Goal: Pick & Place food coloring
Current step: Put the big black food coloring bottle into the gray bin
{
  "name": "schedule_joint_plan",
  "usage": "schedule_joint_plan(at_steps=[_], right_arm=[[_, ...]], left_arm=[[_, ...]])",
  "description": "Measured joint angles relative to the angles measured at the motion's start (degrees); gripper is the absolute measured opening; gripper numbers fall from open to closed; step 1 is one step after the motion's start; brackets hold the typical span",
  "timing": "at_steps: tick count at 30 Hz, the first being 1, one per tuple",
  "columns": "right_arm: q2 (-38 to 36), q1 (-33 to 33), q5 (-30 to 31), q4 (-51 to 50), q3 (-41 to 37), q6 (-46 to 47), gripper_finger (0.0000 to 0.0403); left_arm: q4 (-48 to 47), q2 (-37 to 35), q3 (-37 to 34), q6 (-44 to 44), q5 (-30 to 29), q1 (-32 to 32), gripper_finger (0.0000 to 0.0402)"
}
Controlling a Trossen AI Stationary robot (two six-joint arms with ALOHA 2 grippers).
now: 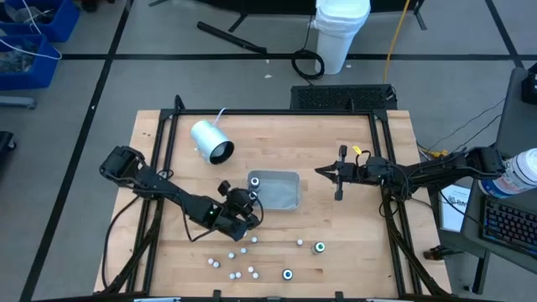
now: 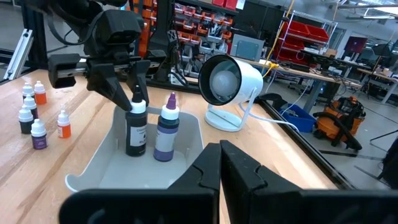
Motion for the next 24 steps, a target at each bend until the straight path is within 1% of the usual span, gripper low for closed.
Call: schedule_joint_plan(at_steps=[11,19,24], right_arm=[[0.0,0.0,0.0,0.0,0.0,-0.2,0.0000],[0.0,0.0,0.0,0.0,0.0,-0.2,0.0000],[0.0,0.0,0.0,0.0,0.0,-0.2,0.0000]], left_arm=[[0.2,0.0,0.0,-0.2,0.5,0.0,0.0134],[1.7,0.0,-0.1,2.2,0.9,0.0,0.0180],[2.8,0.0,-0.1,4.3,0.9,0.0,0.0192]])
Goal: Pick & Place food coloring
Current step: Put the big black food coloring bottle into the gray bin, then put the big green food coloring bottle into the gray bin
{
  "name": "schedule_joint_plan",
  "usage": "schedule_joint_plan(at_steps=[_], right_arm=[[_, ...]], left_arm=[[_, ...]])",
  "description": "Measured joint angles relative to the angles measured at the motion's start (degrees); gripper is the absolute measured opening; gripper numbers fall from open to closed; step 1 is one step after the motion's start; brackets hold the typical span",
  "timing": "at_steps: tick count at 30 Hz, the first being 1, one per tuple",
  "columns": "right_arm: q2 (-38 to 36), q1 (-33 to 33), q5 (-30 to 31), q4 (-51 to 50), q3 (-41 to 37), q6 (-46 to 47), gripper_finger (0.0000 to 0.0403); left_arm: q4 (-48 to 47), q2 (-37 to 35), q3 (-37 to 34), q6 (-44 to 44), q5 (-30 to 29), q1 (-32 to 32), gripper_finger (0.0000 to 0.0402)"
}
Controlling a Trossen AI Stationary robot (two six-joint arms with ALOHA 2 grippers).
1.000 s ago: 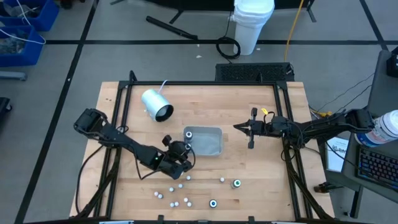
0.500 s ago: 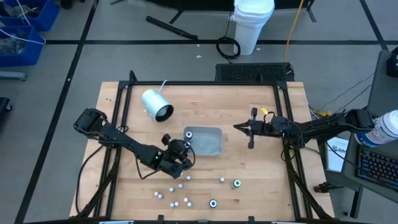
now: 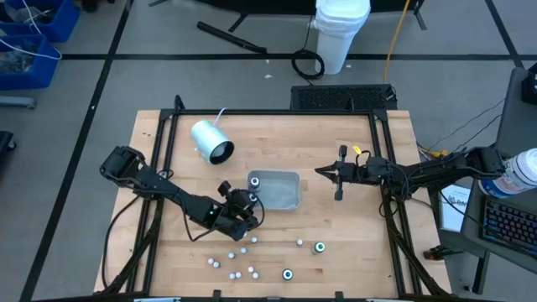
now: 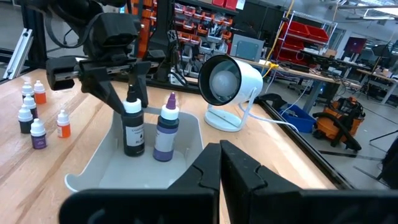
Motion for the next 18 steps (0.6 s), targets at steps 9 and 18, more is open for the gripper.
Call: schedule_joint_plan(at_steps=[9,18], right_arm=[[0.0,0.0,0.0,0.0,0.0,0.0,0.0000],[0.0,0.0,0.0,0.0,0.0,0.0,0.0000]], left_arm=[[4.1,0.0,0.0,6.1,0.0,0.0,0.0195],[4.1,0.0,0.0,6.3,-1.1,0.4,0.0196]])
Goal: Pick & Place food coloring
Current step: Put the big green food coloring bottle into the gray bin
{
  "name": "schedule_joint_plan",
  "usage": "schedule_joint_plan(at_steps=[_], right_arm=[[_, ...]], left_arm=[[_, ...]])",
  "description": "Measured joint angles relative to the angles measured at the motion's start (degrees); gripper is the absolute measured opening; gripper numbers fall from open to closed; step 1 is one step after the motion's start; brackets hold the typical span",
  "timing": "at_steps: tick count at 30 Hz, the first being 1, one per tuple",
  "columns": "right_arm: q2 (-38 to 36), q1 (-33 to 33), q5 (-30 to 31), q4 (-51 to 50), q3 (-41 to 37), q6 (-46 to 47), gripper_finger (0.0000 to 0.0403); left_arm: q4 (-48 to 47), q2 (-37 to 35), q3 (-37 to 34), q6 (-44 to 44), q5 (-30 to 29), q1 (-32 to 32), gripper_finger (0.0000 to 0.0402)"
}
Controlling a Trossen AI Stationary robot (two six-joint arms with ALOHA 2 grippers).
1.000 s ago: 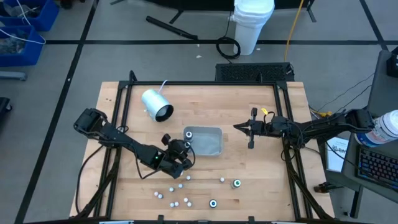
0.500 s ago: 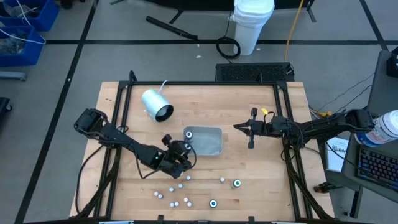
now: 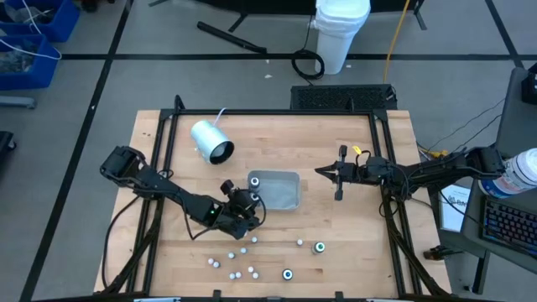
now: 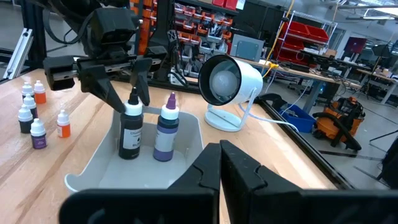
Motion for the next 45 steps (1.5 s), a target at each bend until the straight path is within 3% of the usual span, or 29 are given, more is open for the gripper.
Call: schedule_joint_plan(at_steps=[6,19,23,28,31,38,45], right_arm=[[0.0,0.0,0.0,-0.1,0.0,0.0,0.0000],[0.0,0.0,0.0,-0.2,0.0,0.0,0.0000],[0.0,0.0,0.0,-0.2,0.0,0.0,0.0000],[0.0,0.0,0.0,-0.2,0.0,0.0,0.0000],[0.0,0.0,0.0,-0.2,0.0,0.0,0.0000],[0.0,0.0,0.0,-0.1,0.0,-0.5,0.0000],[0.0,0.0,0.0,-0.4,0.0,-1.0,0.0000]], left_arm=[[-0.5,-2.8,0.0,1.3,-0.5,-0.1,0.0197],[-6.5,-17.2,0.1,8.2,0.8,-2.7,0.0216],[-7.3,-18.8,0.1,12.0,1.3,-4.4,0.0168],[-7.4,-20.8,0.1,18.1,1.5,-5.4,0.0043],[-6.1,-22.2,0.1,24.7,5.7,-4.8,0.0012],[0.8,-24.9,0.1,42.9,26.4,1.2,0.0005],[7.8,-30.1,-4.1,51.6,36.1,10.1,0.0005]])
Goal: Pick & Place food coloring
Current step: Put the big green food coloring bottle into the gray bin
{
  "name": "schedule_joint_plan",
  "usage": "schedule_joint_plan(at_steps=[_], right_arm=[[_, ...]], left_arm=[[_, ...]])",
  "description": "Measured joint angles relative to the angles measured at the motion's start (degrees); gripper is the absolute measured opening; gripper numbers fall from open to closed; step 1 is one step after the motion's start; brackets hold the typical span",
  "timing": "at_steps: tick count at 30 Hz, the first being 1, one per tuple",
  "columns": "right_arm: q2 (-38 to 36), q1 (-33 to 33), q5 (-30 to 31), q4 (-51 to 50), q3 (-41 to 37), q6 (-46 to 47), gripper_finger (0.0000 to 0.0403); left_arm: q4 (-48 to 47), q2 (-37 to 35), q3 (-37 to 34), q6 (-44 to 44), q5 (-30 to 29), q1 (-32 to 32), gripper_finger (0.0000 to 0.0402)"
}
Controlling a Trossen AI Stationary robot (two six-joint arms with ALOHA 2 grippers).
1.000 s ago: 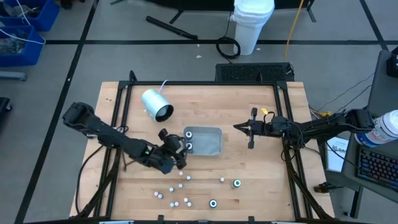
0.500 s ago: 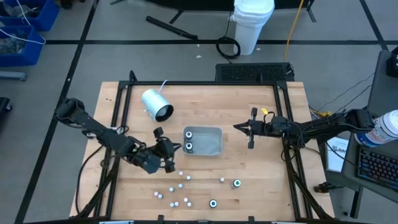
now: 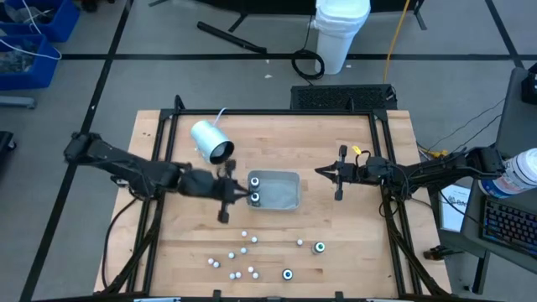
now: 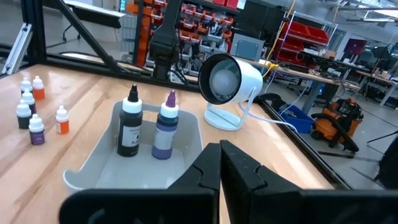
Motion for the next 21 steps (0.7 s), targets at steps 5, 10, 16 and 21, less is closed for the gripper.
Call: schedule_joint_plan(at_steps=[5,10,16,21], right_arm=[[0.0,0.0,0.0,-0.6,0.0,-0.5,0.0000],[0.0,0.0,0.0,-0.6,0.0,-1.7,0.0000],[0.0,0.0,0.0,-0.5,0.0,-1.8,0.0000],[0.0,0.0,0.0,-1.3,0.0,-1.9,0.0000]], left_arm=[[12.3,-8.8,-10.8,-0.2,8.8,6.4,0.0003],[23.5,-17.2,-23.2,-4.9,9.6,8.7,0.0003],[29.1,-26.1,-34.5,-4.5,2.2,5.3,0.0002],[30.7,-36.0,-39.7,-2.5,-8.6,0.0,0.0002]])
